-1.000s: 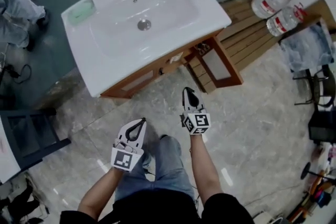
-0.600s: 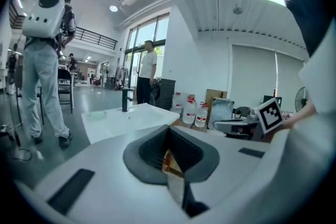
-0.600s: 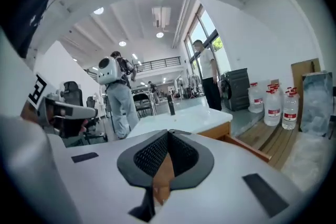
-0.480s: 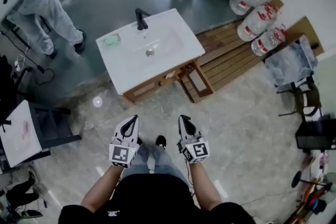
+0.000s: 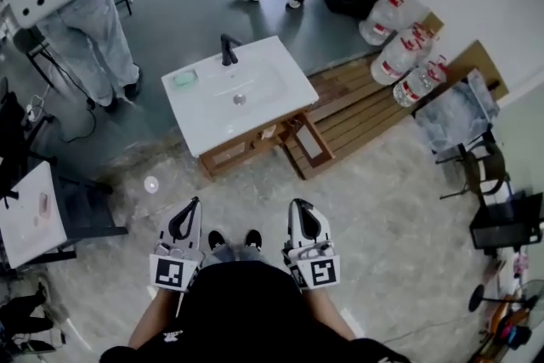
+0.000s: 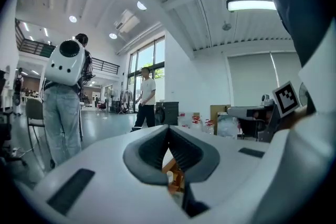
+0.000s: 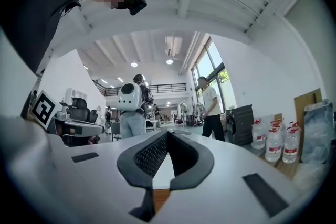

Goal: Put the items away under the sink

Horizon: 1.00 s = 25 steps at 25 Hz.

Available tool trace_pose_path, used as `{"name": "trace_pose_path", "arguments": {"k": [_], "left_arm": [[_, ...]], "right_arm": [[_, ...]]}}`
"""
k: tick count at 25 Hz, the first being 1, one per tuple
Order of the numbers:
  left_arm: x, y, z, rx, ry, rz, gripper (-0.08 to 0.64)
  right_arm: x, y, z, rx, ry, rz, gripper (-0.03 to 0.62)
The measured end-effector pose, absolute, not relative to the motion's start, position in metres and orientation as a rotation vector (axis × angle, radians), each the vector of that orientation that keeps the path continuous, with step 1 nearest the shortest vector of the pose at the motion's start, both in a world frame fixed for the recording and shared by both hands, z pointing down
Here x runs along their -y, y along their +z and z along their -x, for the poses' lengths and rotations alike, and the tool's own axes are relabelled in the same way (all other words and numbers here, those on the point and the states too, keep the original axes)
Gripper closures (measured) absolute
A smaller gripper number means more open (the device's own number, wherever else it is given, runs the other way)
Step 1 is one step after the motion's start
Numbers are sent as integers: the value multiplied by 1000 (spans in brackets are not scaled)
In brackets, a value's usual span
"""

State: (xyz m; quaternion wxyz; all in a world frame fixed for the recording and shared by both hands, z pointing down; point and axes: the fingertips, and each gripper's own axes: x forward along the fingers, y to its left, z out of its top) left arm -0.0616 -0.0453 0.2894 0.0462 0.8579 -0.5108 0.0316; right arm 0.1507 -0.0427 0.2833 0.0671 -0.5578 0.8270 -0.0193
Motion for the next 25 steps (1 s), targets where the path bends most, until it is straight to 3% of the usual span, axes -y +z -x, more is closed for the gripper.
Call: {"name": "trace_pose_path", "arguments": {"k": [25], "left_arm": [[51, 265, 70, 1659, 23, -2649, 552]], "right_arm": [[40, 269, -171, -2428, 23, 1743, 581]]}}
